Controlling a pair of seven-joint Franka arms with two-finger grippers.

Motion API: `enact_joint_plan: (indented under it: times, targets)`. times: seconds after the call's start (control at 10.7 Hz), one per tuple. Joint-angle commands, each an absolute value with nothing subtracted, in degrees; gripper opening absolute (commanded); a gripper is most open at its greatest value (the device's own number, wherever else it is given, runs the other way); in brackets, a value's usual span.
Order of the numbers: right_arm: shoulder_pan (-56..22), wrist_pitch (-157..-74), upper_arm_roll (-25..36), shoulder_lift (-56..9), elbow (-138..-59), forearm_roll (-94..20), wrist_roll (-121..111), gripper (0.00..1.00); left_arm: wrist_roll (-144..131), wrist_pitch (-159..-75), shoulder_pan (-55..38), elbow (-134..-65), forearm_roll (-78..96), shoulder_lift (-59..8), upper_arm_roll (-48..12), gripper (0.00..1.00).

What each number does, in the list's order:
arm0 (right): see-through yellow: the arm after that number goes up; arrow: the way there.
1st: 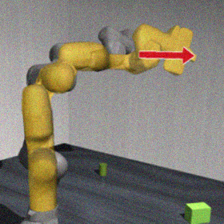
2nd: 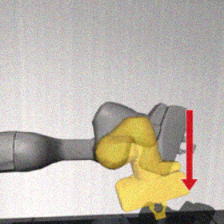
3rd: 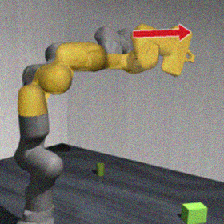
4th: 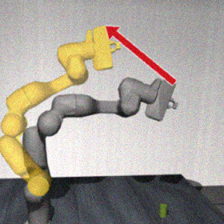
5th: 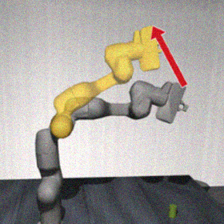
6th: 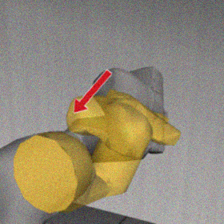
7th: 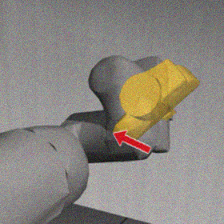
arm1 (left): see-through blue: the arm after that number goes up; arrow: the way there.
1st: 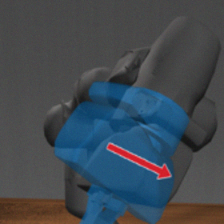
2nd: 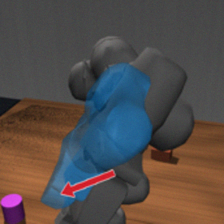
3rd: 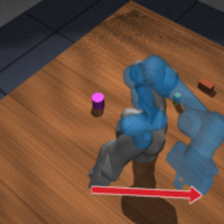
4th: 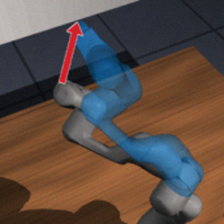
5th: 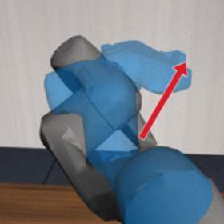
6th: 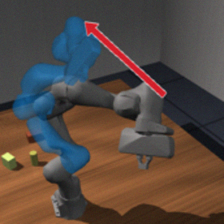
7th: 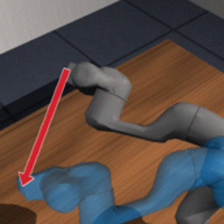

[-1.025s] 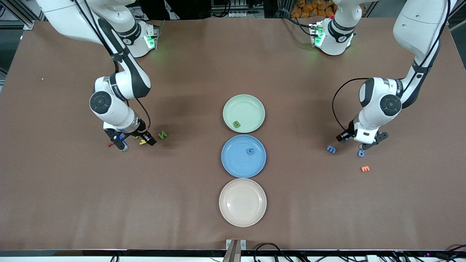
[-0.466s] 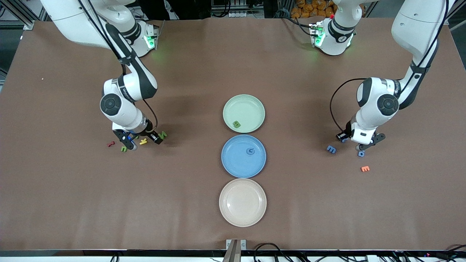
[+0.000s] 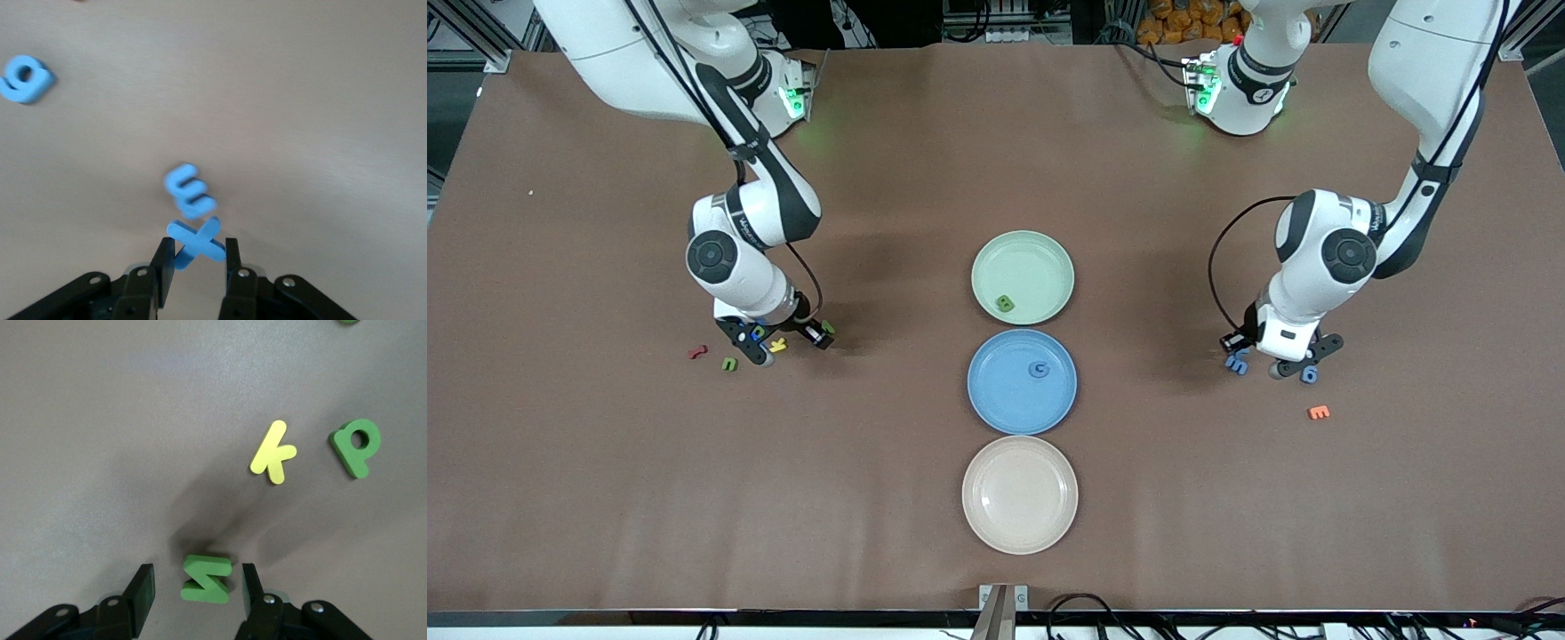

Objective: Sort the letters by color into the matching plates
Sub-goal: 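Grasp blue x with the left gripper while the right gripper grasps green N, then carry blue x to the blue plate with the left gripper and release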

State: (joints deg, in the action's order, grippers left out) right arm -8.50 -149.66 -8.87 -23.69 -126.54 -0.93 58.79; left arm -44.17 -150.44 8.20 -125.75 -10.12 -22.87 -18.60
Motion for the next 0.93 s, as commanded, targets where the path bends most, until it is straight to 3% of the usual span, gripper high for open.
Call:
enact_joint_plan:
  times: [0.0,0.47,0.84]
  targets:
    - [-9.0,-150.5,-8.9,-24.2,-126.7,-1.7,58.8,0.61,-53.5,-147.4,4.1,-121.7,-12.0,-23.2,-21.0,0.0]
    - [-9.5,-150.7,-8.8,-24.6,-126.8,-1.7,58.8,0.58,-65.9,-147.4,-5.0,-114.9,-11.4,-26.4,-21.1,0.0]
    - [-9.5,-150.8,-8.8,-24.7,-126.8,-1.6,58.8,0.55,-77.3,-147.4,-11.8,-103.9,-11.2,-33.3,-21.0,0.0]
